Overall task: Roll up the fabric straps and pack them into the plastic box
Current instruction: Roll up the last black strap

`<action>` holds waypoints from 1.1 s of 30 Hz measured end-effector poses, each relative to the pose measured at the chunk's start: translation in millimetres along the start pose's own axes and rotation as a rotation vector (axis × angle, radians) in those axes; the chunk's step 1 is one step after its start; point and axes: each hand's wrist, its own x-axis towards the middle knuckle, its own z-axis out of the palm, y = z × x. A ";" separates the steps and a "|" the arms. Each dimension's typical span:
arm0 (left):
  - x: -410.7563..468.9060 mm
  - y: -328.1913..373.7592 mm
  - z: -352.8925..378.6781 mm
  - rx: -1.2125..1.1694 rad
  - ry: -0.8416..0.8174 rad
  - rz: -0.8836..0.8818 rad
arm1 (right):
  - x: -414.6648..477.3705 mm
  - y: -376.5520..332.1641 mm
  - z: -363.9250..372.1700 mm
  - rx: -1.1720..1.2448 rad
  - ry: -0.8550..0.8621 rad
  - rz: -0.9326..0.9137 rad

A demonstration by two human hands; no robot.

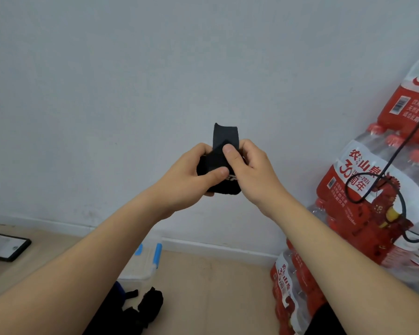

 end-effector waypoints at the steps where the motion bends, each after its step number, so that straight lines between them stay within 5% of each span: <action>1: 0.9 -0.5 0.8 -0.017 0.012 0.009 | 0.5 -1.9 -1.0 0.065 -0.023 0.065; 5: 3.8 0.4 1.9 -0.088 0.131 0.015 | -0.2 -5.4 -1.7 0.304 -0.164 0.233; 9: 6.3 2.3 -1.2 -0.187 0.154 0.036 | -2.5 -10.2 -3.3 0.279 -0.094 0.130; 14: 3.8 3.8 0.8 -0.266 -0.039 -0.125 | -3.9 -9.6 -2.0 0.331 -0.010 0.074; 17: 1.3 6.0 0.9 -0.280 -0.056 -0.061 | -4.4 -11.6 -5.7 0.394 -0.001 0.117; 33: -0.8 6.9 0.9 -0.202 -0.010 0.068 | -6.9 -7.9 0.8 0.252 0.130 -0.012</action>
